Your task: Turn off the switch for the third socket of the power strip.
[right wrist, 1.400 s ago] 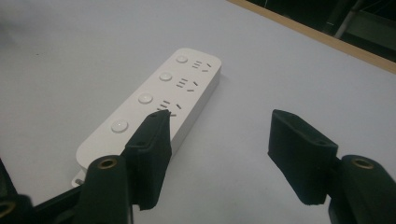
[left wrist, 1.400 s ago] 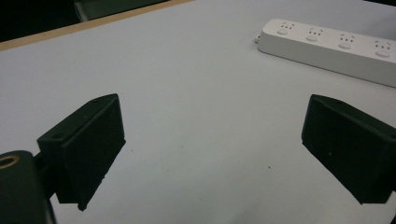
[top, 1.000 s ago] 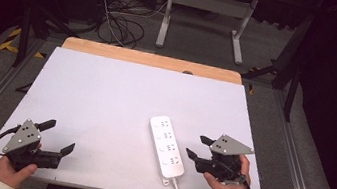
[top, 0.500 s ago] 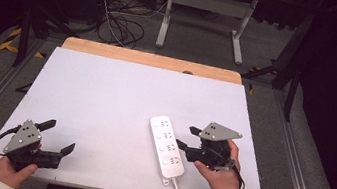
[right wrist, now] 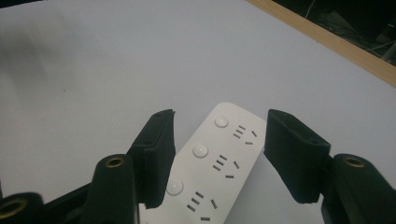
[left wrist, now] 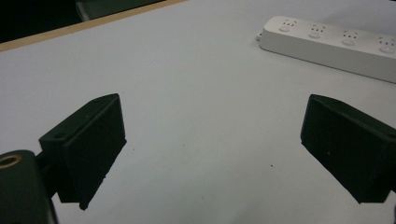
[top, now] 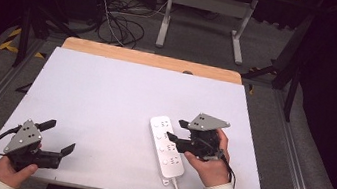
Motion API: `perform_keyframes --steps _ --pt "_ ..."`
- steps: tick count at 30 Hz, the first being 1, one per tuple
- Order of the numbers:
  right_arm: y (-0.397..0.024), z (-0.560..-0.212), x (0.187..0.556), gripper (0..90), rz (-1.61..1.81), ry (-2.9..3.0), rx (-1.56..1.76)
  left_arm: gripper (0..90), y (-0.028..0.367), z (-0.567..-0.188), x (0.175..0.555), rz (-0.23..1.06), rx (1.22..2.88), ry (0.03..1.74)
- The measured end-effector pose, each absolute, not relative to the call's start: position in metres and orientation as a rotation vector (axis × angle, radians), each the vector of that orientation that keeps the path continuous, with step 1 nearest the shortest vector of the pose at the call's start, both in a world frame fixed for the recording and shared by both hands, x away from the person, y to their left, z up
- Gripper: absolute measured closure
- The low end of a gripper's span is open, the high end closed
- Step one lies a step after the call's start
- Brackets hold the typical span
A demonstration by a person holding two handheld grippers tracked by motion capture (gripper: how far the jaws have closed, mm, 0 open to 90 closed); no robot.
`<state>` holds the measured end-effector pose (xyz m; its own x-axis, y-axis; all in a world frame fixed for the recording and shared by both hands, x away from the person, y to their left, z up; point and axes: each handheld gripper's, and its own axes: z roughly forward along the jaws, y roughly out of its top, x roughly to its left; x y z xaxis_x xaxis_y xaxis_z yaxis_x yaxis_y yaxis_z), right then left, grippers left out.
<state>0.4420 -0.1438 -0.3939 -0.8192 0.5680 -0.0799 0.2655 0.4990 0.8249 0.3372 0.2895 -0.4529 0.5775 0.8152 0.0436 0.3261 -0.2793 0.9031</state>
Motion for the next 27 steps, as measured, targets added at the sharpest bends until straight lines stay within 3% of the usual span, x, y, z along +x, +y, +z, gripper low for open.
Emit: perform_keyframes --steps 27 --pt "-0.105 -0.410 0.465 49.5 1.282 2.457 0.681 6.9 0.287 -0.453 0.337 0.649 1.865 0.913"
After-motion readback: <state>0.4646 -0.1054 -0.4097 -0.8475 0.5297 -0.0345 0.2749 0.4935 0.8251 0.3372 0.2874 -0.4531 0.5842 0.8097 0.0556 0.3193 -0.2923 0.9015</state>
